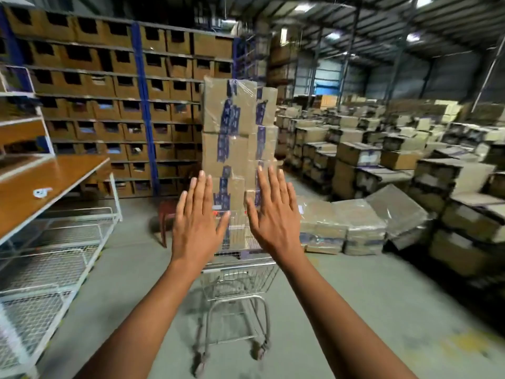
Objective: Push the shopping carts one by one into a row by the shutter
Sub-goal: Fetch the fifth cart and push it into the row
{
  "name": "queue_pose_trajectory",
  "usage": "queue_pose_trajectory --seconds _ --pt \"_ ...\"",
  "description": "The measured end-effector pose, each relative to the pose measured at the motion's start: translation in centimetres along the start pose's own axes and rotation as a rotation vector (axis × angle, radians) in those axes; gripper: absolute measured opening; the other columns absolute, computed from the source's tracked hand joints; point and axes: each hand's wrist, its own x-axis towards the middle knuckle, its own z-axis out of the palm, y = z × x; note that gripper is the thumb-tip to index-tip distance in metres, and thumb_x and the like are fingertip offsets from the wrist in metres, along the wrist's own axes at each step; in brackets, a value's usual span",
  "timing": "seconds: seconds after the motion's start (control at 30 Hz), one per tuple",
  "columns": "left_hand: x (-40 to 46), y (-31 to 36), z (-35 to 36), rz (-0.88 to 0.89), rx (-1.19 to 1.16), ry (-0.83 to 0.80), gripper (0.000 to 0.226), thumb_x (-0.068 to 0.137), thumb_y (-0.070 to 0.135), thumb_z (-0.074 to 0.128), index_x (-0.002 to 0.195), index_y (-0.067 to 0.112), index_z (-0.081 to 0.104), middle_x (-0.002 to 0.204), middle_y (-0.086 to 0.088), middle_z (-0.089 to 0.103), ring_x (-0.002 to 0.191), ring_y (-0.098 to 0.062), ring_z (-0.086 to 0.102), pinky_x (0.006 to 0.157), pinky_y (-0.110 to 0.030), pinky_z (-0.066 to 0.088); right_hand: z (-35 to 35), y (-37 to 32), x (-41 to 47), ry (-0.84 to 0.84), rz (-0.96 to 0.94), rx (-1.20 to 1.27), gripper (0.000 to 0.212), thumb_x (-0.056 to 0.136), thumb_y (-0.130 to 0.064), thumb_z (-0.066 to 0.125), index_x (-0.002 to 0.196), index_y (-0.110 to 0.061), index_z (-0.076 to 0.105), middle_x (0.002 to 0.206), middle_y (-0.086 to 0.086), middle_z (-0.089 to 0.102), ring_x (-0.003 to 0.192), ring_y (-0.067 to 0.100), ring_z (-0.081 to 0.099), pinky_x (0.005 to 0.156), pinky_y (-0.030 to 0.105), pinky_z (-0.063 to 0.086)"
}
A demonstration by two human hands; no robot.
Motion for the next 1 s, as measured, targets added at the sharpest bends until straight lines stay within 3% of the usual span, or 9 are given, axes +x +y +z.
queue_pose_trajectory --seconds 0.33,0.6,0.77,0.9,1.0 --pt "2.3 3.2 15.2 0.046 -0.027 -0.210 0.084 0.104 0.060 0.026 0.160 0.011 -0.011 0.170 -0.008 -0.009 0.156 -0.020 -0.005 0.124 -0.048 0.016 11.9 10.2 -0.1 -0.169 0.028 0.010 0.070 0.111 -0.048 0.032 0.167 -0.024 -0.002 0.175 0.001 -0.002 0.160 0.014 -0.008 0.130 0.045 0.007" --pt "3.1 2.5 27.8 0.018 -0.072 -0.423 0.084 0.100 0.061 0.028 0.161 0.017 -0.009 0.170 -0.002 -0.013 0.157 -0.023 -0.004 0.121 -0.060 0.018 24.3 14.9 1.1 -0.341 0.060 -0.035 0.068 0.111 -0.051 0.025 0.167 -0.027 -0.005 0.175 0.004 0.005 0.161 0.018 -0.006 0.130 0.046 0.004" --pt "1.1 0.5 35.2 -0.085 -0.111 -0.608 0.089 0.099 0.065 0.032 0.159 0.023 -0.017 0.169 0.004 -0.018 0.152 -0.031 0.025 0.111 -0.063 0.032 31.3 17.1 0.1 -0.465 0.095 -0.032 0.067 0.107 -0.057 0.005 0.166 -0.027 -0.011 0.174 0.007 0.008 0.161 0.022 -0.003 0.130 0.046 0.004" --pt "-1.2 -0.7 39.7 -0.122 -0.097 -0.732 0.095 0.093 0.079 0.023 0.155 0.028 -0.027 0.168 0.003 -0.019 0.147 -0.036 0.034 0.107 -0.063 0.037 35.4 18.4 -1.9 -0.599 0.105 -0.026 0.066 0.108 -0.056 0.008 0.164 -0.030 -0.016 0.174 0.008 0.009 0.161 0.025 0.000 0.130 0.045 -0.001" --pt "-2.9 -1.3 42.3 -0.083 -0.060 -0.840 0.097 0.089 0.086 0.016 0.154 0.030 -0.030 0.169 0.001 -0.011 0.147 -0.032 0.036 0.110 -0.064 0.035 38.6 19.8 -3.9 -0.713 0.100 -0.067 0.067 0.109 -0.057 0.010 0.164 -0.030 -0.017 0.166 0.015 0.034 0.154 0.033 0.027 0.129 0.049 0.012"
